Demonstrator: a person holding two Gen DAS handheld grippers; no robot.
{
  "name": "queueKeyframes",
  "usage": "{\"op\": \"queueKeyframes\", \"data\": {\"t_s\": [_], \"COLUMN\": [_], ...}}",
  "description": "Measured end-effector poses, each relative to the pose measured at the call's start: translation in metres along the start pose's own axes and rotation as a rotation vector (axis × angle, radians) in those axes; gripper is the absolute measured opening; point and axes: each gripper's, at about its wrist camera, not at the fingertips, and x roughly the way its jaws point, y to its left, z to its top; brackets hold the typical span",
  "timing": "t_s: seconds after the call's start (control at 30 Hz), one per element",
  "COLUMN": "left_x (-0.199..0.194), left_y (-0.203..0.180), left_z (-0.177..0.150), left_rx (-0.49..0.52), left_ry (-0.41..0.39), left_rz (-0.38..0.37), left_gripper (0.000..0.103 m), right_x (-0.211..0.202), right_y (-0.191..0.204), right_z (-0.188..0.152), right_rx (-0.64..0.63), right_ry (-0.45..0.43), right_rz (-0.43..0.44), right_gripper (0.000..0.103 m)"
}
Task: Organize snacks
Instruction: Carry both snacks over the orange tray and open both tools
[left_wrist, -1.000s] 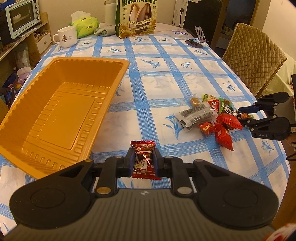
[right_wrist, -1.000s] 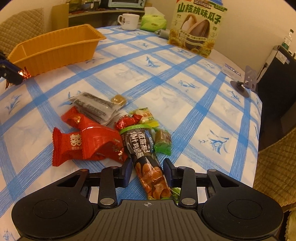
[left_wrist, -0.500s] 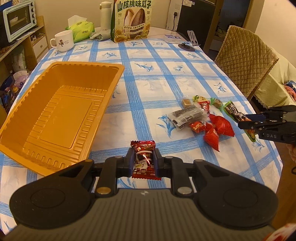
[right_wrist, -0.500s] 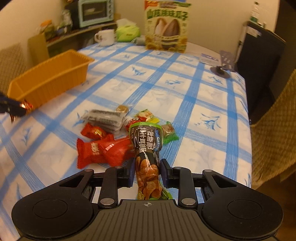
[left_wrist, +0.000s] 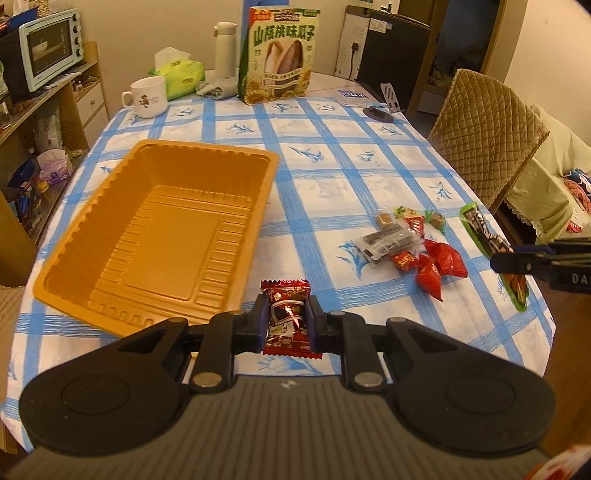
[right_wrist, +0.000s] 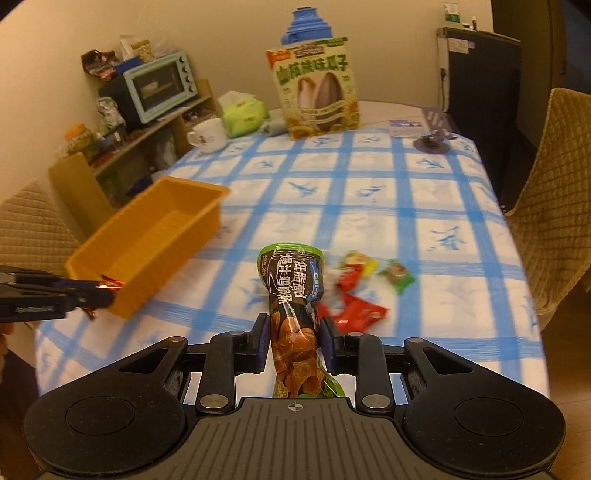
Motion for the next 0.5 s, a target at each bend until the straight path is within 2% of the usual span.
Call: {"op": "queueKeyframes", "data": {"t_s": [0.27,0.5], "left_x": [-0.025,-0.032], "left_y": [0.046,0.088], "left_z": [0.005,0.015], "left_rx": [-0.033,-0.051], "left_ry": [-0.029,-0.045], "left_rz": [0.038,0.073], "left_gripper": [0.018,0.018], "right_x": [0.019,0.050], "right_y": [0.075,0.127], "right_z": [0.009,0.024], "right_rx": [0.051,0.075], "right_ry": [0.028,0.046], "right_rz": [0.160,0.235], "right_gripper": [0.029,0.029]}}
